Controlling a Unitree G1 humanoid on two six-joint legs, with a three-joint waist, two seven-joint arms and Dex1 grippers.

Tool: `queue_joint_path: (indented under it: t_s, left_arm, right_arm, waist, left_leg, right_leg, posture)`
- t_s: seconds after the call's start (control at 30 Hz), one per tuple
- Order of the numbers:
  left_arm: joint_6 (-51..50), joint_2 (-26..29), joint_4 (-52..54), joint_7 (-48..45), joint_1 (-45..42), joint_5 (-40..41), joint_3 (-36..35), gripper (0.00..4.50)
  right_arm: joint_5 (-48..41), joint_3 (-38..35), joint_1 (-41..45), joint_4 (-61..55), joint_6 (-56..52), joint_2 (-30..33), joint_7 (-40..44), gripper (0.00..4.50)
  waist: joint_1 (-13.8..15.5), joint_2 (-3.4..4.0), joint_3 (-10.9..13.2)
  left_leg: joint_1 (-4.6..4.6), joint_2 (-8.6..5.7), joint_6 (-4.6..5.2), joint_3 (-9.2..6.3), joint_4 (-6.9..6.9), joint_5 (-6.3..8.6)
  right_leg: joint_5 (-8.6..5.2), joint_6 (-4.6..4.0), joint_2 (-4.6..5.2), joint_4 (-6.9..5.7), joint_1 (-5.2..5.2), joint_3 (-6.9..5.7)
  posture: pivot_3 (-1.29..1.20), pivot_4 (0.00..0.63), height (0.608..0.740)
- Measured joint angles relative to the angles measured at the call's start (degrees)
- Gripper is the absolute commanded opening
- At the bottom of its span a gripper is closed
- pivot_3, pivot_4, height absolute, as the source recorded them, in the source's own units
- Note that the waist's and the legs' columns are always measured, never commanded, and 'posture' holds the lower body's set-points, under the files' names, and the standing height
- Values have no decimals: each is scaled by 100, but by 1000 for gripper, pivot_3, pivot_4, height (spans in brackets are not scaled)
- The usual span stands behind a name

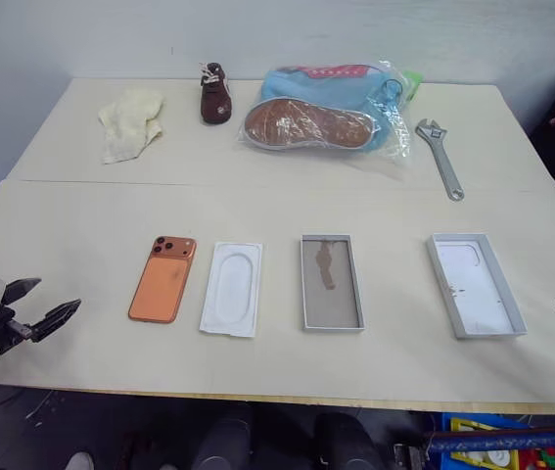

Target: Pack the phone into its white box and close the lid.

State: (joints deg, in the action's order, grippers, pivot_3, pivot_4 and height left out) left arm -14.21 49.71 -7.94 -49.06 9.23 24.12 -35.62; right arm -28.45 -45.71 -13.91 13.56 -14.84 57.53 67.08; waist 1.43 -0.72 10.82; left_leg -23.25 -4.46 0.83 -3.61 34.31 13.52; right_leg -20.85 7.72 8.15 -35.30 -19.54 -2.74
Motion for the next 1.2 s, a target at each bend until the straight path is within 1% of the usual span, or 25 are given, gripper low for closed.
queue_joint_path:
  t_s: [0.23,0.63,1.0,1.1,1.2]
  left_arm:
    - [-211,18,26,10,-32,-2,34,4500]
    - [-227,23,26,26,-39,-105,84,4500]
    - [-529,45,17,78,-392,-161,299,4500]
    - [-803,79,23,43,-540,-109,327,4500]
    - [-1521,118,301,-193,-686,221,515,4500]
  right_arm:
    - [18,5,17,-80,6,-19,-182,4475]
    - [33,12,-52,-269,-23,-34,-398,4475]
    - [70,12,-9,-503,-95,-34,-541,4475]
    - [63,12,-30,-721,-175,-34,-564,4475]
    - [-90,15,-64,-1451,-417,-41,-578,4475]
  waist:
    - [-5,0,0]
    - [-3,0,0]
    - [-2,0,0]
    - [-3,2,1]
    - [-9,2,1]
  left_leg:
    - [1,5,-2,3,0,1]
    - [1,6,-3,5,0,3]
    - [1,12,-10,7,5,2]
    - [1,12,-11,8,7,2]
    - [1,17,-13,8,11,3]
  right_leg:
    - [0,0,-4,0,-1,5]
    - [0,0,-5,0,-2,7]
    - [0,0,-13,-2,-2,9]
    - [0,0,-14,-4,-3,11]
    - [0,0,-17,-9,-3,13]
  posture:
    - [0,150,740]
    - [0,150,740]
    - [0,150,740]
    - [0,150,740]
    - [0,150,740]
